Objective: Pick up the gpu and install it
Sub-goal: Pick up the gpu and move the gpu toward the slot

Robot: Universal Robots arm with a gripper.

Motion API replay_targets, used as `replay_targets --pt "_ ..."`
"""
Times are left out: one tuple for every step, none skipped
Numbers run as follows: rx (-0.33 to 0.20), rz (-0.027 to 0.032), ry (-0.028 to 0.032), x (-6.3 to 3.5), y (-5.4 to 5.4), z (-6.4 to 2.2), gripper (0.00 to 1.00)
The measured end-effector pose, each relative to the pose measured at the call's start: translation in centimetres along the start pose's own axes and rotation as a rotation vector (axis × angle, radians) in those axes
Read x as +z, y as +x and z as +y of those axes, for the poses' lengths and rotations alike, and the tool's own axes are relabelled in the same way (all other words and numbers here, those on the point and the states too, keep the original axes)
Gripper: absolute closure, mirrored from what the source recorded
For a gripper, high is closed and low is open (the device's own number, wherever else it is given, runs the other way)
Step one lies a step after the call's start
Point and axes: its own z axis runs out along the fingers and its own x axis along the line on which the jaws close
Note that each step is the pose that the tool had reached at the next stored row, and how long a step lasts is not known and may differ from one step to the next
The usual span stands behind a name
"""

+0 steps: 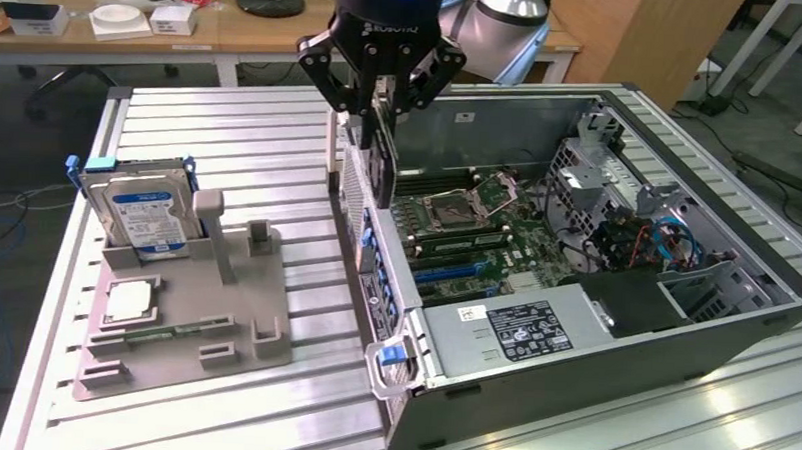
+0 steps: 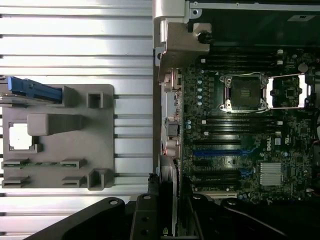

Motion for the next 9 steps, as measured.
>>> replay_targets --pt "0.0 0.0 0.0001 0.0 -0.11 0.0 0.73" --pt "0.0 0.0 0.0 0.0 -0.23 0.01 0.73" --pt "0.0 0.0 0.0 0.0 -0.34 0.01 0.73" --pt "0.0 0.0 0.0 0.01 -0.46 0.01 0.73" --pt "0.0 0.0 0.0 0.01 -0.58 0.01 0.73" --pt "0.0 0.0 0.0 0.01 -0.7 0.01 0.73" --pt "0.0 0.0 0.0 0.01 -0.81 0.02 0.73" --pt "0.0 0.0 0.0 0.02 -0.93 0.02 0.73" --pt "0.0 0.0 0.0 0.02 -1.05 0.02 0.73"
